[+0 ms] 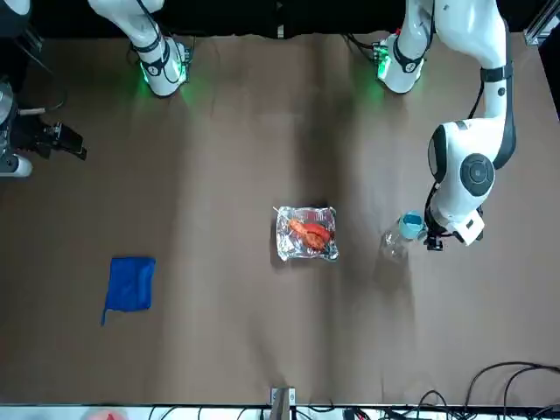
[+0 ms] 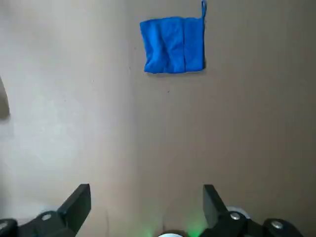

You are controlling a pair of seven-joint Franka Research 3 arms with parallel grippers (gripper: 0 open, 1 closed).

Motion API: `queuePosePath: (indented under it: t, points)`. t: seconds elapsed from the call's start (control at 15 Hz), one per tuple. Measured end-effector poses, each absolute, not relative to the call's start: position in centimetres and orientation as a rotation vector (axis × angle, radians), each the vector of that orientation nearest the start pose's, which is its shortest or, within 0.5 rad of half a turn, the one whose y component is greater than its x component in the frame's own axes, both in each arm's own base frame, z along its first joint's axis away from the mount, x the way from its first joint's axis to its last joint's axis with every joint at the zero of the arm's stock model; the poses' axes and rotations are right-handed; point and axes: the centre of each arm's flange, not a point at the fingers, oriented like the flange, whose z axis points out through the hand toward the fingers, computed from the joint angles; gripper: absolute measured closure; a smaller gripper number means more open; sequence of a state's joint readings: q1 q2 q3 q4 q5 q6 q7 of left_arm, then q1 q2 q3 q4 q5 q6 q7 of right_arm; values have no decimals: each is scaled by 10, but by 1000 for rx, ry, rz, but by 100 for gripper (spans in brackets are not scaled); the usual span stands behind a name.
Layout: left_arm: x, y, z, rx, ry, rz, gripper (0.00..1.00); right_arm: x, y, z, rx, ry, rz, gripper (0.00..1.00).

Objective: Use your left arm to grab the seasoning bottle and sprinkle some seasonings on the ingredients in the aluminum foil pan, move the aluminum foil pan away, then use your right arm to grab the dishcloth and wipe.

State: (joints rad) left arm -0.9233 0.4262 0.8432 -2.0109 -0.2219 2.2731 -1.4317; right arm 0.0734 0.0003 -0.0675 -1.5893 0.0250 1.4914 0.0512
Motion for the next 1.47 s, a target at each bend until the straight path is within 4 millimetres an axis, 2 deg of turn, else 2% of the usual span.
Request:
queuePosePath:
  t: [0.27,0.33,0.67,0.8,1.0,1.07,1.27,1.47]
  points:
    - [605,-80,333,-2285,-2009,-149,3,545,6,609,-3115,70,155,0]
    - [609,-80,344,-2291,-1999,-134,0,545,6,609,-3115,70,155,0]
    - [630,-66,416,-2372,-1907,-51,0,545,9,609,-3115,61,158,0]
    - [633,-63,435,-2428,-1847,-37,0,545,10,609,-3115,59,158,0]
    - [634,-58,447,-2499,-1755,-20,0,545,11,609,-3115,56,159,0]
    - [632,-58,452,-2545,-1677,7,0,545,11,608,-3115,54,160,0]
    - [632,-60,464,-2584,-1607,33,0,545,12,608,-3116,52,161,0]
    - [636,-41,474,-2606,-1592,89,0,545,17,608,-3116,36,162,0]
